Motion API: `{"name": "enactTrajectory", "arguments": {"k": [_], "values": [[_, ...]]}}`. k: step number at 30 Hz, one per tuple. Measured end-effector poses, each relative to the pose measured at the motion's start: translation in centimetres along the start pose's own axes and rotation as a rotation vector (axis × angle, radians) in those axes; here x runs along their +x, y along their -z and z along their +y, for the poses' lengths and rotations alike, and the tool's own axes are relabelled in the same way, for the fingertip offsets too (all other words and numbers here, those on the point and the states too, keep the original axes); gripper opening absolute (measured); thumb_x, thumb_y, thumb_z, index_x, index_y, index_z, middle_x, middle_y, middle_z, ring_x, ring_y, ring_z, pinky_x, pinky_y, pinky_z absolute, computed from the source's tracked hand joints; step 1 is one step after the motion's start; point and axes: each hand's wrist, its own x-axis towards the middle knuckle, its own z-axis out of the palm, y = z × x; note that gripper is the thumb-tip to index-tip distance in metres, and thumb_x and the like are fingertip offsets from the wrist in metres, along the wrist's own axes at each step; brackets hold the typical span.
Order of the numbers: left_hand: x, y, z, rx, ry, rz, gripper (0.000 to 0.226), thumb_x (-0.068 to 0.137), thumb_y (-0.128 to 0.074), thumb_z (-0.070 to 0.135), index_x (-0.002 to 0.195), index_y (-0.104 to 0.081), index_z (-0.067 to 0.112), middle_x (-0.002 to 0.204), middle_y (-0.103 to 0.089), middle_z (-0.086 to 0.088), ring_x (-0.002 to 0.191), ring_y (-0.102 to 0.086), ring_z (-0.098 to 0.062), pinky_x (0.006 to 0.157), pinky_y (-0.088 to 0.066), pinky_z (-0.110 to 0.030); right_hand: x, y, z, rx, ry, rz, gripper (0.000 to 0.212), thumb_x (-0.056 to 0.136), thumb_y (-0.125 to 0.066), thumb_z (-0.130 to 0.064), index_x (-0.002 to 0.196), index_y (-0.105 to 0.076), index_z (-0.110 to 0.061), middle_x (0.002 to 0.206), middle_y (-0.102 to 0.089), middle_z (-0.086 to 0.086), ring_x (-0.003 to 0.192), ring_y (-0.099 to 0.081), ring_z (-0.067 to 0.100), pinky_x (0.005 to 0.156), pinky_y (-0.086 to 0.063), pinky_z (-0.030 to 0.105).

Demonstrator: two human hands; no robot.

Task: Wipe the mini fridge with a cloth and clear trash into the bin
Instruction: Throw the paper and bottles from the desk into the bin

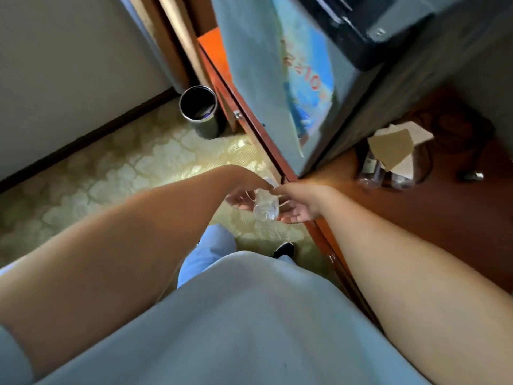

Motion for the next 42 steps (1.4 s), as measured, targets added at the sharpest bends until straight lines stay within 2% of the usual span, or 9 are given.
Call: {"name": "enactTrajectory", "arguments": {"k": [3, 7, 12, 16, 21, 31, 34, 37, 42], "values": [[0.2, 3.9, -2.8, -0.189, -0.038, 0.031, 0.055, 0.097, -0.062, 0.05, 0.123, -0.055, 0.001, 0.091, -0.063, -0.011, 0.05, -0.064, -0.016, 0.044, -0.05, -0.02, 0.4, -3.4, -4.1, -0.033, 0.035, 0.015, 0.039, 0.09, -0.069, -0.034, 0.122, -0.059, -0.014, 0.119, -0.068, 0.013, 0.104, -0.069, 0.029, 0.092, -0.058, 0.043], [0.7, 7.4, -4.4, -0.437, -0.096, 0.007, 0.038, 0.099, -0.061, 0.046, 0.105, -0.058, 0.009, 0.084, -0.061, -0.006, 0.055, -0.059, -0.013, 0.047, -0.049, -0.019, 1.3, -6.0, -8.0, -0.011, 0.071, 0.047, 0.028, 0.092, -0.068, -0.029, 0.116, -0.06, -0.016, 0.12, -0.062, 0.015, 0.103, -0.067, 0.031, 0.088, -0.059, 0.048], [2.7, 15.7, -6.4, -0.621, -0.108, 0.028, 0.042, 0.097, -0.066, 0.042, 0.114, -0.056, 0.005, 0.092, -0.067, -0.01, 0.062, -0.067, -0.017, 0.05, -0.055, -0.022, 4.5, -10.8, -15.7, 0.016, 0.076, 0.063, 0.02, 0.095, -0.065, -0.03, 0.108, -0.061, -0.016, 0.114, -0.065, 0.015, 0.095, -0.068, 0.029, 0.09, -0.059, 0.046], [5.1, 22.9, -6.4, -0.724, -0.158, 0.032, 0.041, 0.096, -0.065, 0.042, 0.12, -0.063, 0.009, 0.096, -0.067, -0.008, 0.07, -0.068, -0.019, 0.064, -0.057, -0.027, 8.9, -14.0, -22.4, 0.043, 0.109, 0.139, 0.025, 0.095, -0.063, -0.032, 0.115, -0.063, -0.016, 0.11, -0.07, 0.012, 0.087, -0.067, 0.024, 0.087, -0.06, 0.039], [8.9, 31.7, -5.9, -0.846, -0.129, 0.059, 0.046, 0.09, -0.071, 0.04, 0.122, -0.061, 0.009, 0.119, -0.071, -0.015, 0.103, -0.074, -0.03, 0.093, -0.059, -0.043, 14.7, -16.9, -30.8, 0.141, 0.065, 0.222, 0.031, 0.089, -0.069, -0.031, 0.114, -0.065, -0.014, 0.106, -0.069, 0.011, 0.085, -0.068, 0.025, 0.087, -0.06, 0.039], [14.2, 46.5, -4.1, -0.922, -0.086, 0.071, 0.025, 0.1, -0.061, 0.031, 0.107, -0.065, 0.008, 0.106, -0.072, -0.011, 0.09, -0.07, -0.024, 0.093, -0.059, -0.035, 22.7, -20.3, -45.0, 0.215, -0.02, 0.273, 0.021, 0.098, -0.058, -0.038, 0.104, -0.066, -0.02, 0.11, -0.068, 0.005, 0.099, -0.068, 0.022, 0.089, -0.059, 0.035], [14.9, 50.0, -3.0, -0.957, -0.107, 0.071, 0.015, 0.1, -0.061, 0.025, 0.102, -0.066, 0.011, 0.099, -0.072, -0.007, 0.088, -0.07, -0.022, 0.086, -0.059, -0.032, 24.5, -20.6, -49.3, 0.231, -0.002, 0.289, 0.026, 0.097, -0.059, -0.035, 0.116, -0.065, -0.019, 0.115, -0.068, 0.004, 0.1, -0.069, 0.022, 0.082, -0.061, 0.033], [16.0, 53.0, -1.7, -1.021, -0.135, 0.101, 0.024, 0.1, -0.059, 0.024, 0.123, -0.061, 0.017, 0.109, -0.068, -0.003, 0.099, -0.065, -0.018, 0.093, -0.058, -0.033, 27.3, -20.2, -52.8, 0.22, 0.023, 0.344, 0.033, 0.092, -0.061, -0.033, 0.122, -0.064, -0.021, 0.122, -0.067, 0.001, 0.106, -0.066, 0.019, 0.063, -0.059, 0.027], [17.8, 54.7, -1.4, -0.95, -0.104, 0.16, 0.041, 0.102, -0.058, 0.029, 0.142, -0.051, 0.027, 0.123, -0.049, 0.004, 0.12, -0.051, -0.019, 0.103, -0.053, -0.038, 29.2, -19.3, -55.0, 0.173, 0.028, 0.453, 0.027, 0.099, -0.056, -0.02, 0.126, -0.055, -0.017, 0.097, -0.051, -0.004, 0.088, -0.052, 0.013, 0.099, -0.053, 0.036]]}}
